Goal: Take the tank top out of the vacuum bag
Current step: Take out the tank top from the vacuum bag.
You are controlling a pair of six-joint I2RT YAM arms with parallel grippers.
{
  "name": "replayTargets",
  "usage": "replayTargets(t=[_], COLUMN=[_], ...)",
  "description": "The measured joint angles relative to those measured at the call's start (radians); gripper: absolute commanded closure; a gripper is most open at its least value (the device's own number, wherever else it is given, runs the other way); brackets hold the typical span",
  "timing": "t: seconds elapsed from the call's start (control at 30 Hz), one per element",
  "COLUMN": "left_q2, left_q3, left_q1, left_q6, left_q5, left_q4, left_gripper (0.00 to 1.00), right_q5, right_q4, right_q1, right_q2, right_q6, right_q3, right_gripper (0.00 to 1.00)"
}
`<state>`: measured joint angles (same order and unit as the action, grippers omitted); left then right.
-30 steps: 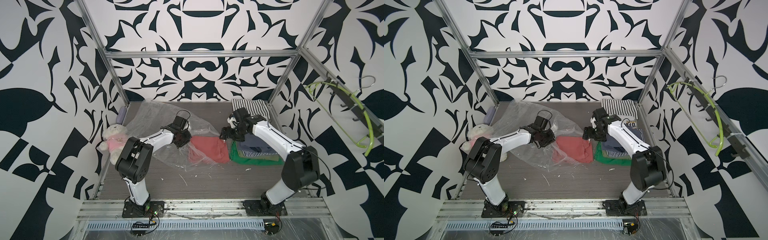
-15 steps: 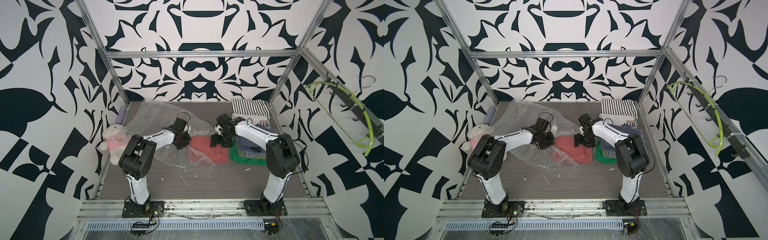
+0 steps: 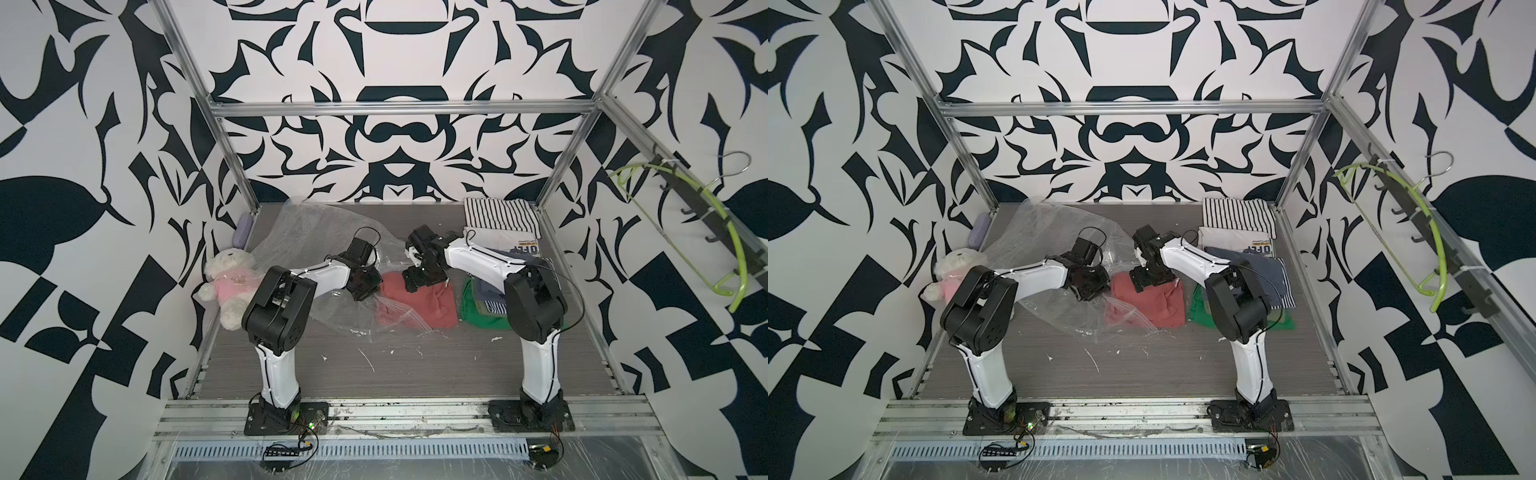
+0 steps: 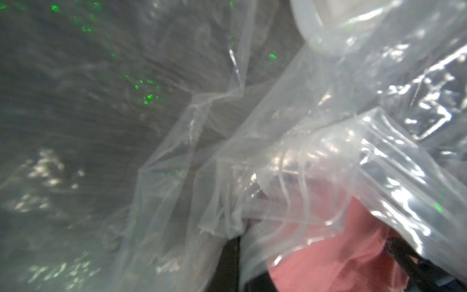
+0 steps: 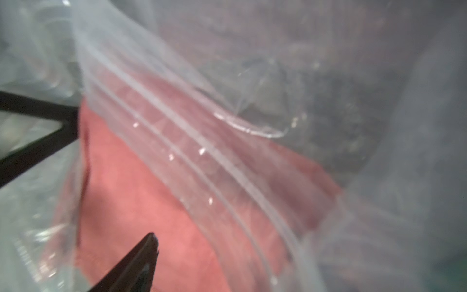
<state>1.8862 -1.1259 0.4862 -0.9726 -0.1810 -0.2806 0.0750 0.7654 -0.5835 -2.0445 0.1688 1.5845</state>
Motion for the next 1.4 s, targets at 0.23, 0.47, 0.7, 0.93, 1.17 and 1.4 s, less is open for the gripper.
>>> replayTargets(t=[0.23,0.47,0.7,0.93,1.17,1.4], left_q2=[0.0,0.0,0.002,0.001,-0.023,-0.001], left_q3=[0.001,0.004,0.004,-0.002,-0.009,-0.052], left_q1=[0.0,0.0,0.0,-0.003,-0.003,0.024], left_q6=[0.0,0.0,-0.003,-0.004,-0.008,-0.017], left_q5=[0.001,0.0,-0.008,-0.014,0.001,0.0], left_q4=[0.004,0.014,0.014,-0.002,-0.039,-0.047], left_gripper=[1.0,1.0,1.0,1.0,1.0,1.0], right_q5=[-0.108,-0.022,0.114,0.261,0.351,0.454], right_q4=[-0.023,-0.046,-0.063,-0.071,-0.107,-0.198], right_q1=[0.06,0.121,0.123,0.101,0.098,0.097], right_q2=[-0.04,-0.02,-0.002,0.004,0.015,0.072], right_q6=[-0.061,-0.063,-0.028,-0.002,0.038,0.11], right_q3=[0.016,-0.054,-0.1,-0.102,-0.102,-0.155], right_gripper=[0.01,0.02,0.22,1.0,1.0,0.97])
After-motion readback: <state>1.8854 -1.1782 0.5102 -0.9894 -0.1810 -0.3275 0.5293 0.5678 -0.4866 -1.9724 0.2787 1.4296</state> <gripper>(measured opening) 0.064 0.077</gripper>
